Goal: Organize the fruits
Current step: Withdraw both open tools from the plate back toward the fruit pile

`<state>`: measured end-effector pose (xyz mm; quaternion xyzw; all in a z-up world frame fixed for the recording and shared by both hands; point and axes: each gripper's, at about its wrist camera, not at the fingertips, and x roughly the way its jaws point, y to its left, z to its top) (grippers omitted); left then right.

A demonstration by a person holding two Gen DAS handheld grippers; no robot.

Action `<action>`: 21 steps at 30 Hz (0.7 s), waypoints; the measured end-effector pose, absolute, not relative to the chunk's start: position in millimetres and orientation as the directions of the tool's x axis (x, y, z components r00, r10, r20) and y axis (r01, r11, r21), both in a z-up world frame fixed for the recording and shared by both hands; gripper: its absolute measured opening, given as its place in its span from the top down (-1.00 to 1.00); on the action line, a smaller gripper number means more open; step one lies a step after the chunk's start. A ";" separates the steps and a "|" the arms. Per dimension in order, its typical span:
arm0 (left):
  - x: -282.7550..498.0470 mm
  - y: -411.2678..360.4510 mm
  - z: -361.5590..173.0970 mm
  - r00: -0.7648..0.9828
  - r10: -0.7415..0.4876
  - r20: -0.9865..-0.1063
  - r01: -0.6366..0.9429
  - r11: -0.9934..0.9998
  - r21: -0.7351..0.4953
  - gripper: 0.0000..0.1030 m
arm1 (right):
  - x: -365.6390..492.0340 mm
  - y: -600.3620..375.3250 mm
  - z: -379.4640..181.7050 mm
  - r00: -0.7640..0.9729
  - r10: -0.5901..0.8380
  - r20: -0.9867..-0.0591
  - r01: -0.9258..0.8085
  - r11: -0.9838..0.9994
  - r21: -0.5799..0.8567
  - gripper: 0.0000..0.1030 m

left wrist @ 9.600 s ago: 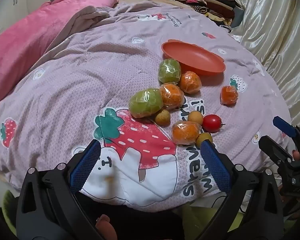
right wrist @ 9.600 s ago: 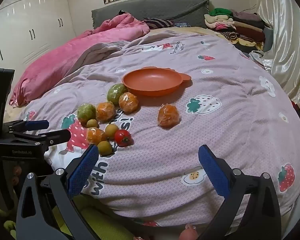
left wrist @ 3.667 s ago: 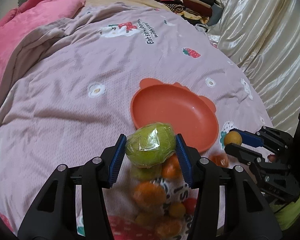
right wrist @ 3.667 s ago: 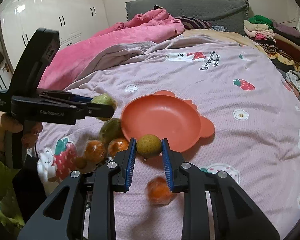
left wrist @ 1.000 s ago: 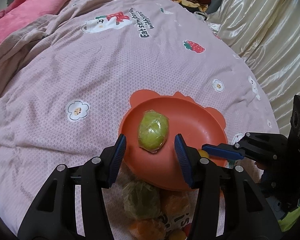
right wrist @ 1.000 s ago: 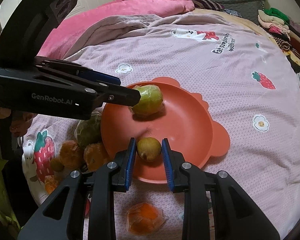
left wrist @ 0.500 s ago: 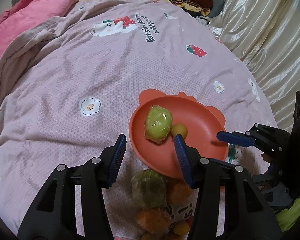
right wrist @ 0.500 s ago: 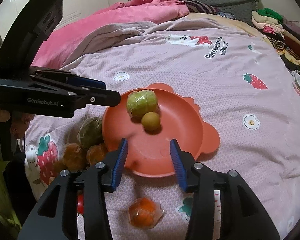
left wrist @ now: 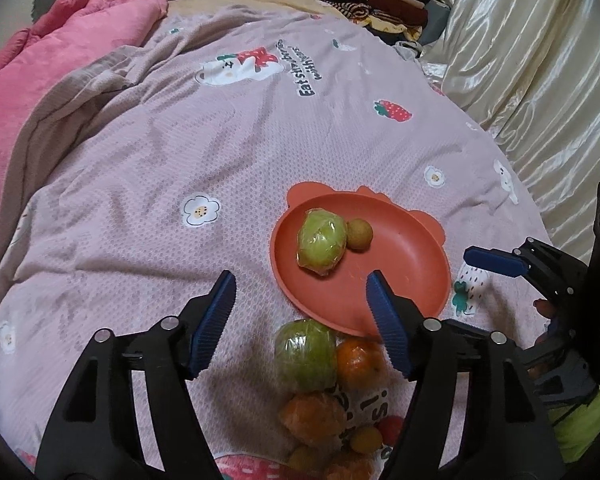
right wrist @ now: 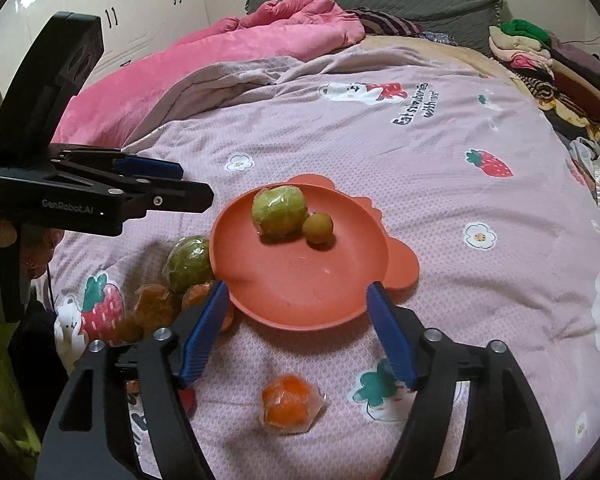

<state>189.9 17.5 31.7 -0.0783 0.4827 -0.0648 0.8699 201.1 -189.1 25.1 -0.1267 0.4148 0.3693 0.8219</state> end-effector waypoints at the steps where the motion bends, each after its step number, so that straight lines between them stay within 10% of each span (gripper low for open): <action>1: 188.0 18.1 33.8 0.530 -0.187 -0.827 0.036 0.979 -0.199 -0.23 | 199.0 -190.7 27.1 0.388 0.503 -0.772 -0.712 0.696 0.096 -0.44; 21: 155.2 20.5 55.8 0.584 -0.147 -0.799 0.023 0.986 -0.164 -0.64 | 168.9 -198.2 54.7 0.441 0.529 -0.725 -0.712 0.698 0.076 -0.79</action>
